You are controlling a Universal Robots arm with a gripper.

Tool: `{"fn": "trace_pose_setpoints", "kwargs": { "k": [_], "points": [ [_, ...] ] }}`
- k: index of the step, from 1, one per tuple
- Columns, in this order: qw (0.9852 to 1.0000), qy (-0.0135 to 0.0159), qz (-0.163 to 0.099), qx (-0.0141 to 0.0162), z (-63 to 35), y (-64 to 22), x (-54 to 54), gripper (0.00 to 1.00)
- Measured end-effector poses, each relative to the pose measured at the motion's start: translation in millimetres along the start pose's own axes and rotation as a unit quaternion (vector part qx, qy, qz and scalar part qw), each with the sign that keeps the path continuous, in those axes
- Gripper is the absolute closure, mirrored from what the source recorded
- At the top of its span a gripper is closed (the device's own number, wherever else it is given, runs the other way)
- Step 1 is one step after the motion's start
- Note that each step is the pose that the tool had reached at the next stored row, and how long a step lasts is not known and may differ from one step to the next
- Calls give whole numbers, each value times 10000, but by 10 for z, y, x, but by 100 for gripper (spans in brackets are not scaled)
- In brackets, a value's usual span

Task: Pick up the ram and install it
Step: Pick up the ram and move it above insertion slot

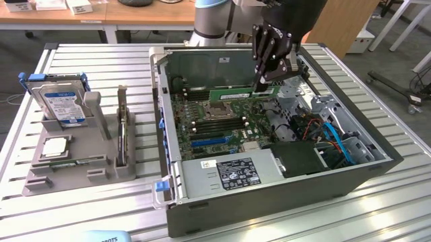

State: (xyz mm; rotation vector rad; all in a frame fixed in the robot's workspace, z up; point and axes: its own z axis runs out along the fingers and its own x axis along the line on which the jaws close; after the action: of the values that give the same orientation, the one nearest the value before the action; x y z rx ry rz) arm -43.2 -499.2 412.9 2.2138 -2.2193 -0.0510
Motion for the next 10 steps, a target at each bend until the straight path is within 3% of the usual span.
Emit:
{"fn": "trace_pose_setpoints", "kwargs": {
  "k": [10],
  "points": [
    [10000, -1, 1, 1, 10, 1, -155, 89]
  ]
}}
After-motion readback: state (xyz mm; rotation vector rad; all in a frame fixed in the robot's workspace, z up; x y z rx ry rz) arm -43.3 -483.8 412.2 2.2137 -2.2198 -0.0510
